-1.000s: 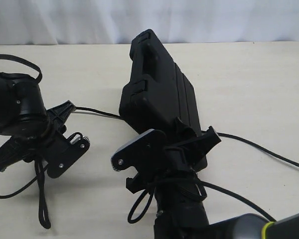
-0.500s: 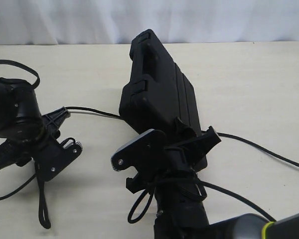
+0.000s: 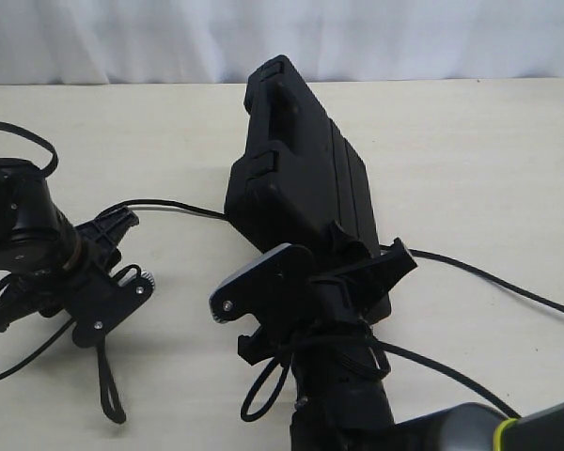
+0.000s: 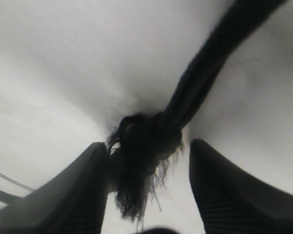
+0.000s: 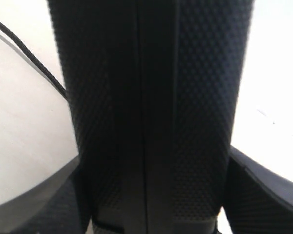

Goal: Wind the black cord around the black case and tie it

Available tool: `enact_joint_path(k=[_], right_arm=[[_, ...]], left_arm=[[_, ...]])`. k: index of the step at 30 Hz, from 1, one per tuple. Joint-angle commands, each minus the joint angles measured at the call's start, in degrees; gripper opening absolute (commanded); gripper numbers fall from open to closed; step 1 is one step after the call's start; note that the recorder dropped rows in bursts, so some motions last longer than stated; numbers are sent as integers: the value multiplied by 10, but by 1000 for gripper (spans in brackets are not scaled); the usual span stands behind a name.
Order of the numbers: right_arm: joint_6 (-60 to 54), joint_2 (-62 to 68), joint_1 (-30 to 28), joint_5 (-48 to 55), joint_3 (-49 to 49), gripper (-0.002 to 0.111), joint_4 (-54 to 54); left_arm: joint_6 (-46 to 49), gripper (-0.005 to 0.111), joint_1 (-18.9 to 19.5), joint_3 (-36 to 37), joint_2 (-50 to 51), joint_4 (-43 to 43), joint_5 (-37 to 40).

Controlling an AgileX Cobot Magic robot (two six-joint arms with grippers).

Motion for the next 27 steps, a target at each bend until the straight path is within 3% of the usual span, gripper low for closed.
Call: enact_joint_path(k=[1, 5, 10, 12, 18, 27], right_arm=[[4, -10, -2, 23, 0, 4, -16], [5, -10, -2, 23, 0, 4, -16], [7, -10, -2, 23, 0, 4, -15], [9, -10, -2, 23, 0, 4, -16], [35, -20, -2, 23, 0, 4, -16], [35, -80, -2, -8, 33, 4, -16]], left_arm=[[2, 50, 3, 4, 15, -11, -4], [2, 44, 3, 13, 48, -23, -29], [-18, 8, 2, 12, 12, -14, -20], [-71, 0, 2, 11, -21, -14, -19], [-275, 0, 19, -22, -139, -76, -33], [-272, 0, 115, -58, -192, -370, -37]])
